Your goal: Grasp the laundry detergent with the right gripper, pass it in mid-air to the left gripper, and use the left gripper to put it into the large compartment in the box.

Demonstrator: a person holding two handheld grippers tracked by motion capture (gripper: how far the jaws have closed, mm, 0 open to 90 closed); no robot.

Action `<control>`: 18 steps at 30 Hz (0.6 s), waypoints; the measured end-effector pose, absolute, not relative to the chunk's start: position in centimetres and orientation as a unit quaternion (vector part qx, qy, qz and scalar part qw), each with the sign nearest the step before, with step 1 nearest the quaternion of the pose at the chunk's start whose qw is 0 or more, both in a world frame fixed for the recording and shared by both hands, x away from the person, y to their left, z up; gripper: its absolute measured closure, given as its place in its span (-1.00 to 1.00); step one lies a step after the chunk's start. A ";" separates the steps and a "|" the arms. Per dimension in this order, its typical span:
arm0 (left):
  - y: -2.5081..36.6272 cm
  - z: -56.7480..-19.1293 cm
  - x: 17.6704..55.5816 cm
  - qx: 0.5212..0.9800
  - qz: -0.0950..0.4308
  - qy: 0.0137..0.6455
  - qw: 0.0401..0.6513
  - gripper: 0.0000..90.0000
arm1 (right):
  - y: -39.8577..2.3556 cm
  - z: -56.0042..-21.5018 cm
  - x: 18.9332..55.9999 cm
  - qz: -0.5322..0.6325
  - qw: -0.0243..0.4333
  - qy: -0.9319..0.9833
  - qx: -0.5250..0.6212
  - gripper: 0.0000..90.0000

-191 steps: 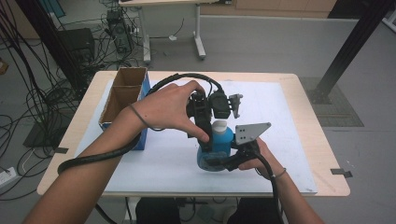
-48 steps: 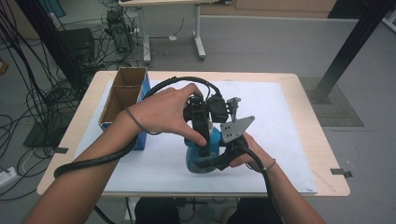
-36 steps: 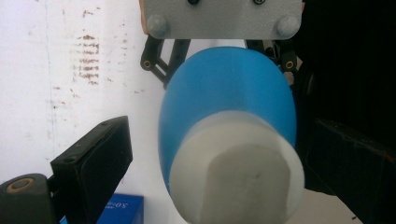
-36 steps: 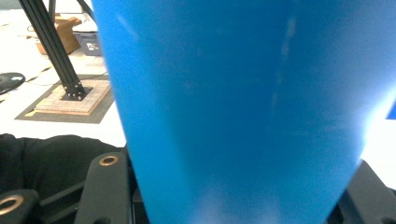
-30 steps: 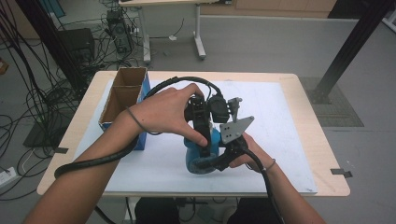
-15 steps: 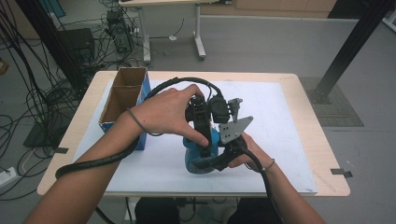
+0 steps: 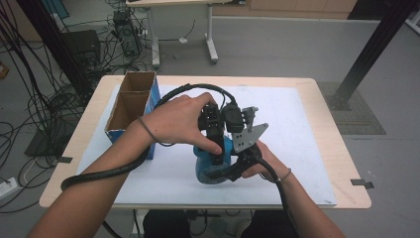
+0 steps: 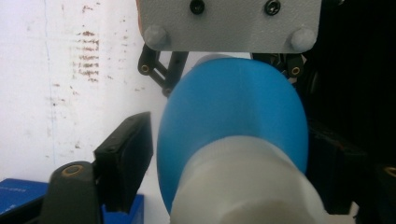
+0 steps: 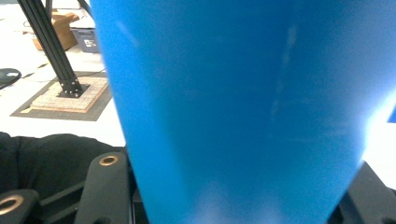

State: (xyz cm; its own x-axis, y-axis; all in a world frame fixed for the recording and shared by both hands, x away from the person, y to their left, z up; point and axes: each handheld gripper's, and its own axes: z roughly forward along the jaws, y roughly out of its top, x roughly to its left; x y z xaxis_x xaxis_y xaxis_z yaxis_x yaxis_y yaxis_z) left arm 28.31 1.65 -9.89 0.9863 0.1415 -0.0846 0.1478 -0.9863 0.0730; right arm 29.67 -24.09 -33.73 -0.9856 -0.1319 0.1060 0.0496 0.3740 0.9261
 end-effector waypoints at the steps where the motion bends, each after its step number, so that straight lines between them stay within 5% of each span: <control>1: 1.7 -9.9 28.3 0.996 -0.040 0.073 0.040 -0.36 | -24.1 -33.7 29.7 -0.559 0.081 -0.825 0.025 -0.06; 18: 1.6 -9.9 28.2 0.996 -0.038 0.072 0.041 -0.17 | -24.2 -33.7 29.7 -0.562 0.079 -0.823 0.026 -0.05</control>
State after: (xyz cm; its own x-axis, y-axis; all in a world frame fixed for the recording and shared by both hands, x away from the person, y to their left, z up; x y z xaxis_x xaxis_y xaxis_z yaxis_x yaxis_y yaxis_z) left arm 28.20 1.59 -9.93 0.9866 0.1411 -0.0820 0.1474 -0.9861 0.0769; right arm 29.69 -24.15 -33.71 -0.9860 -0.1323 0.1014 0.0464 0.3667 0.9292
